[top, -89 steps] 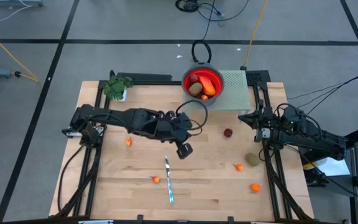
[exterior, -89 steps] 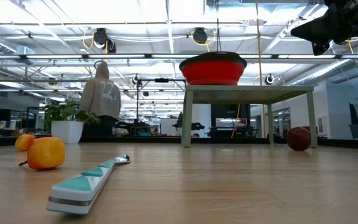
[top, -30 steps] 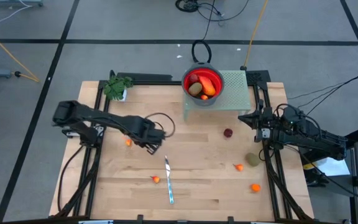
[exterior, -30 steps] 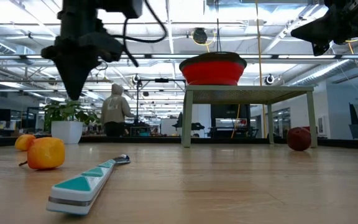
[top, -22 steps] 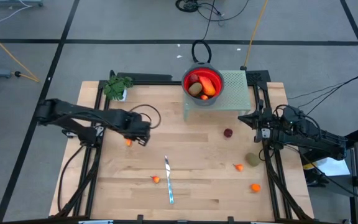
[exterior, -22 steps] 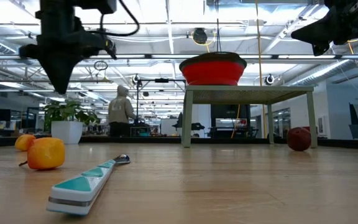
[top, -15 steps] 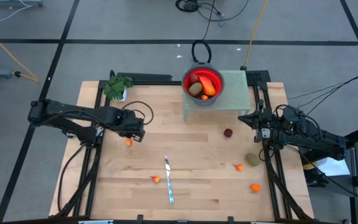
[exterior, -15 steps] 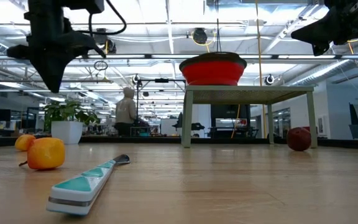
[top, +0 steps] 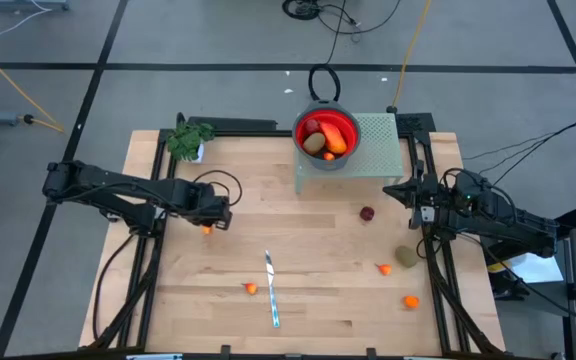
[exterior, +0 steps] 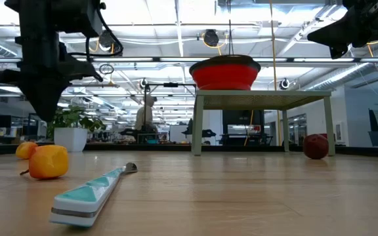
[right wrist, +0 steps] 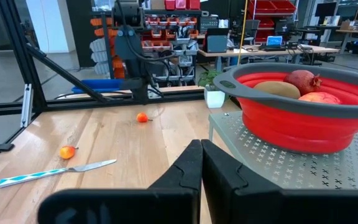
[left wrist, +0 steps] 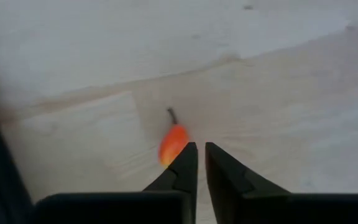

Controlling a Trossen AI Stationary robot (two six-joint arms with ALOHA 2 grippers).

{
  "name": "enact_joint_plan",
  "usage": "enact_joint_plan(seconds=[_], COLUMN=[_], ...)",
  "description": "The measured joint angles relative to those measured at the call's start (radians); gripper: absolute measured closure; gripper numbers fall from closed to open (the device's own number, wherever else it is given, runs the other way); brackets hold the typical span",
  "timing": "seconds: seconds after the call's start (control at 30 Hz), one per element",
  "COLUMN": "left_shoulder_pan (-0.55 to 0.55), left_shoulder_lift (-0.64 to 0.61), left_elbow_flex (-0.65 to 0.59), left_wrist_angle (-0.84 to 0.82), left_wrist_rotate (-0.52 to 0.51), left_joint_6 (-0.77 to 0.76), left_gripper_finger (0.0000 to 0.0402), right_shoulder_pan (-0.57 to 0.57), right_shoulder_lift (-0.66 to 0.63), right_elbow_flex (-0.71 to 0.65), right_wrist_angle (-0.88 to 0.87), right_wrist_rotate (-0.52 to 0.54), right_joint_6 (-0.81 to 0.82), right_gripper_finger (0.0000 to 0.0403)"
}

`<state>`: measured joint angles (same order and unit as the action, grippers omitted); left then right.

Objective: Pick & Place Fruit
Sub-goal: Put the peach into the red strainer bowl on the shelf

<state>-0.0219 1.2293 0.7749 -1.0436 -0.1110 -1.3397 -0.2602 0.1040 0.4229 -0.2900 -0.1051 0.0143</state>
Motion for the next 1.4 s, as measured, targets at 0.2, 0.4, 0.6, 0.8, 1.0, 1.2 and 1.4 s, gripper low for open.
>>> enact_joint_plan(seconds=[0.2, 0.4, 0.6, 0.8, 1.0, 1.2, 1.4], left_shoulder_pan=[-0.001, -0.001, -0.001, -0.001, -0.001, -0.001, -0.001], left_shoulder_lift=[0.0, 0.001, 0.001, 0.001, 0.001, 0.001, 0.001], left_elbow_flex=[-0.007, -0.007, -0.007, -0.007, -0.008, -0.092, -0.177], left_wrist_angle=[-0.007, -0.008, -0.013, -0.012, -0.009, 0.087, 0.149], left_wrist_rotate=[-0.029, -0.028, -0.028, -0.018, -0.018, 0.04, 0.032], left_joint_6=[-0.027, -0.02, -0.017, 0.024, 0.025, 0.014, -0.049], left_gripper_finger=[0.0308, 0.0227, 0.0157, 0.0124, 0.0119, 0.0119, 0.0119], right_shoulder_pan=[0.0, 0.0, 0.0, 0.0, 0.0, 0.0, 0.0], right_shoulder_lift=[0.0, 0.0, 0.0, 0.0, 0.0, 0.0, 0.0], right_elbow_flex=[0.0, 0.0, 0.0, 0.0, 0.0, 0.0, 0.0], right_wrist_angle=[0.0, 0.0, 0.0, 0.0, 0.0, 0.0, 0.0], right_wrist_rotate=[0.0, 0.0, 0.0, 0.0, 0.0, 0.0, 0.0], right_joint_6=[0.0, 0.0, 0.0, 0.0, 0.0, 0.0, 0.0], right_gripper_finger=[0.0403, 0.0403, 0.0403, 0.0403, 0.0403, 0.0403, 0.0403])
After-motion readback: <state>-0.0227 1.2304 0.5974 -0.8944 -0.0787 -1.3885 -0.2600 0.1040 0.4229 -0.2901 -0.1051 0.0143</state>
